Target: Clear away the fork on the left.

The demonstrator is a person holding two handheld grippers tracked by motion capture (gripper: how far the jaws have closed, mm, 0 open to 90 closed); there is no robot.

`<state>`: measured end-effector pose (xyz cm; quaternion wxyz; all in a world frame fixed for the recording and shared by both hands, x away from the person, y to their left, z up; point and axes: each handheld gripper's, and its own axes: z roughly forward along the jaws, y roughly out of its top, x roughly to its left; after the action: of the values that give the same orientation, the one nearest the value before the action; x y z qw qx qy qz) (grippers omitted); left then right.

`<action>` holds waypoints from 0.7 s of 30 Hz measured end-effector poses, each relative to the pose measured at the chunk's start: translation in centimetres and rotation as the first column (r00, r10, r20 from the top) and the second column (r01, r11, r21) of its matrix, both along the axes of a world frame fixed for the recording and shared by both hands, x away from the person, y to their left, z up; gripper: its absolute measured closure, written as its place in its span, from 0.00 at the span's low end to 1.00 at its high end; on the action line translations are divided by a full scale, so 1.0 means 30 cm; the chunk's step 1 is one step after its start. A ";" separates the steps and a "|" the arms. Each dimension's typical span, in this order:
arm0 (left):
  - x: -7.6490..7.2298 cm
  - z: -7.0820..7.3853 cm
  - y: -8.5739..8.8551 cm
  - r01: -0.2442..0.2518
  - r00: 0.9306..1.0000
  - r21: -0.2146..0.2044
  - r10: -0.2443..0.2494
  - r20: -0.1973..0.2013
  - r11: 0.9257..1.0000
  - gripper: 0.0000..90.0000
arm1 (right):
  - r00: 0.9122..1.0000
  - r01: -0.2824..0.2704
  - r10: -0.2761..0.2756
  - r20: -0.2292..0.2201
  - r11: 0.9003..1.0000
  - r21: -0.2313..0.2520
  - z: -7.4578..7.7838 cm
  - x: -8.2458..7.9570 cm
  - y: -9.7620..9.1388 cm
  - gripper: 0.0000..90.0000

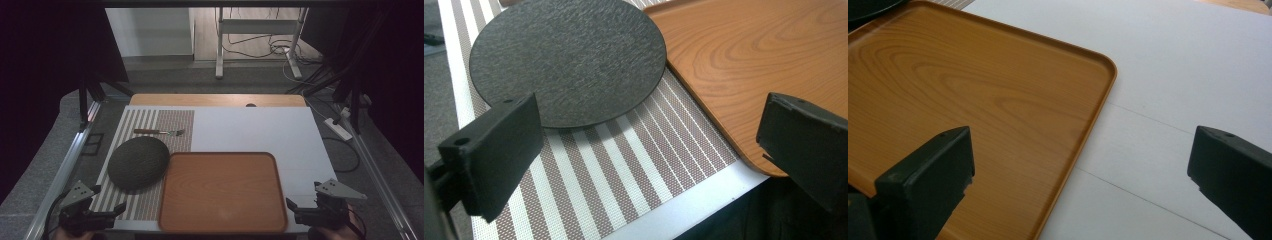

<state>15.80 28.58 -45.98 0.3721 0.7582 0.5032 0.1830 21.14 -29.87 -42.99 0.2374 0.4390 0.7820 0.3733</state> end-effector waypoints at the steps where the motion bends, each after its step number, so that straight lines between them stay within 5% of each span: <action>1: 0.000 0.000 0.000 0.000 1.000 0.001 0.000 -0.001 1.000 0.00 | 1.000 -0.002 0.002 -0.001 1.000 0.001 0.000 0.000 0.000 0.00; 21: 0.016 -0.005 0.001 0.001 0.999 -0.002 -0.001 -0.049 1.000 0.01 | 1.000 -0.017 0.017 -0.001 1.000 -0.017 -0.001 -0.001 0.007 0.00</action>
<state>16.28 28.61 -46.13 0.3604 0.7623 0.5122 0.1636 21.10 -29.66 -43.02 0.2375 0.4307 0.7888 0.3685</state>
